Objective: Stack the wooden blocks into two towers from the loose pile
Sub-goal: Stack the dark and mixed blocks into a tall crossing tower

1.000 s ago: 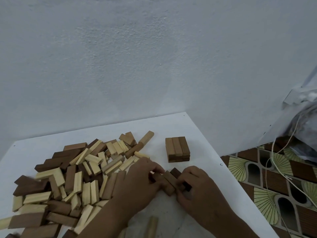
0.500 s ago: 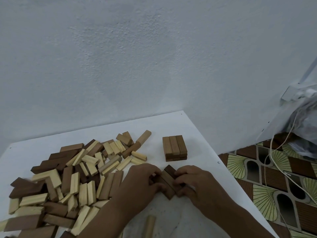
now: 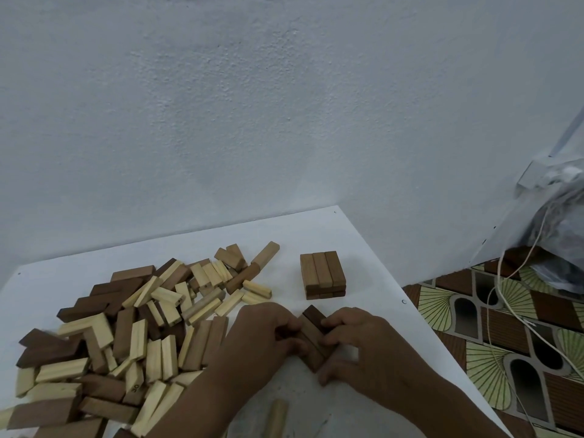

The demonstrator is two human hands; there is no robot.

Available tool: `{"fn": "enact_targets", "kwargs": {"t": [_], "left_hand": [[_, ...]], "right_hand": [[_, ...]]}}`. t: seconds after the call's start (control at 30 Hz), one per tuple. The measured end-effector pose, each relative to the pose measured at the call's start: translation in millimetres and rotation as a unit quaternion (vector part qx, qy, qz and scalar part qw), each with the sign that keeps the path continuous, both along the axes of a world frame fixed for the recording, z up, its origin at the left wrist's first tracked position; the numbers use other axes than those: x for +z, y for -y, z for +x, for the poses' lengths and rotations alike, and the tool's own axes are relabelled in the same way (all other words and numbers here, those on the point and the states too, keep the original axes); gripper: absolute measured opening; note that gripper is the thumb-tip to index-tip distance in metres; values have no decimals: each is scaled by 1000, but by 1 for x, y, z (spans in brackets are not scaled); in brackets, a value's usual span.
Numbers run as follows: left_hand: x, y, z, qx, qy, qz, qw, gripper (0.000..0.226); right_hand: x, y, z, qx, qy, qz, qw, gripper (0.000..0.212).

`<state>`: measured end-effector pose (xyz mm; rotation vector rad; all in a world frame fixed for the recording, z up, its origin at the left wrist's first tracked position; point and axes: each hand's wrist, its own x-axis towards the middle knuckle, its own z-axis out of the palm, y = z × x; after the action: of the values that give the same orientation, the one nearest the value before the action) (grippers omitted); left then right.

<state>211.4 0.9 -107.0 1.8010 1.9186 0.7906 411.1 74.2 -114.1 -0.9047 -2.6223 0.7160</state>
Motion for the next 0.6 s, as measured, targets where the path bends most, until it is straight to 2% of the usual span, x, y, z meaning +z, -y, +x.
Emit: {"fn": "enact_targets", "kwargs": {"t": [0.07, 0.1, 0.2, 0.3, 0.4, 0.6], "left_hand": [[-1, -1, -1, -4, -13, -2, 1000, 17], [-1, -2, -1, -8, -25, -8, 1000, 15], [3, -4, -3, -43, -48, -16, 998, 9], [11, -2, -8, -108, -63, -31, 992, 20], [16, 0, -17, -155, -111, -41, 981, 21], [10, -3, -20, -151, -80, -39, 984, 20]], "right_hand": [[0, 10, -5, -25, -11, 25, 999, 59], [-1, 13, -7, -32, -20, 37, 999, 59], [-6, 14, -11, -34, -41, 44, 998, 46], [-3, 8, -8, -15, -54, 14, 998, 38], [2, 1, -3, 12, -60, -21, 998, 30], [0, -9, 9, 23, -27, -20, 999, 37]]}}
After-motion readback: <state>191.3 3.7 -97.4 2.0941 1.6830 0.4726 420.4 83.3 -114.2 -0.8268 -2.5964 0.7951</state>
